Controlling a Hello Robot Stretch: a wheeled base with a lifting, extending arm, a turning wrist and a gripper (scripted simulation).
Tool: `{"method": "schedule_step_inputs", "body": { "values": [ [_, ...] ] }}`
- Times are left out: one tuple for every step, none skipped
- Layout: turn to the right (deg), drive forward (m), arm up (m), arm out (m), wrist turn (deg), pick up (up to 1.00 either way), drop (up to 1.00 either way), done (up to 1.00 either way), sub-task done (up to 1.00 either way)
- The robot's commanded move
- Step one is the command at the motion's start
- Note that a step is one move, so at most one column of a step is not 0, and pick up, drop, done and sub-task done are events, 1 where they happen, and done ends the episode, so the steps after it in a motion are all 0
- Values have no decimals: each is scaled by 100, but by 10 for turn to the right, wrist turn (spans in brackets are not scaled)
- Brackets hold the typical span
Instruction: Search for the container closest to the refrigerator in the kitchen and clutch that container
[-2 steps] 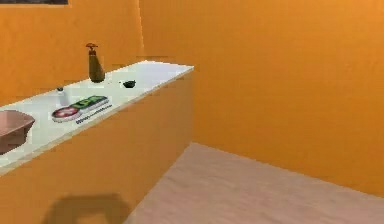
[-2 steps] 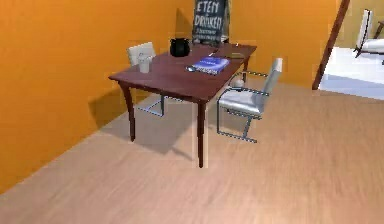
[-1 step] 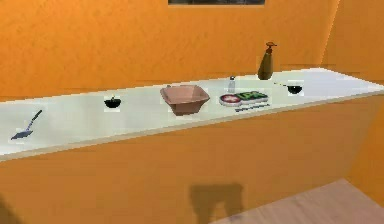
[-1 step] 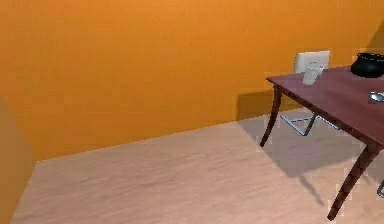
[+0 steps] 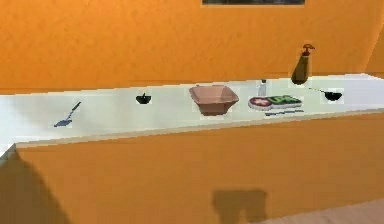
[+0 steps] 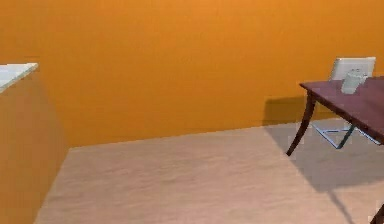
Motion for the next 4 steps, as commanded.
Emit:
{"method": "schedule_step_inputs", "body": {
  "values": [
    [0, 20, 0, 0, 0, 0, 0, 0, 0],
    [-90, 0, 0, 0, 0, 0, 0, 0, 0],
    [0, 15, 0, 0, 0, 0, 0, 0, 0],
    [-450, 0, 0, 0, 0, 0, 0, 0, 0]
  ]
}}
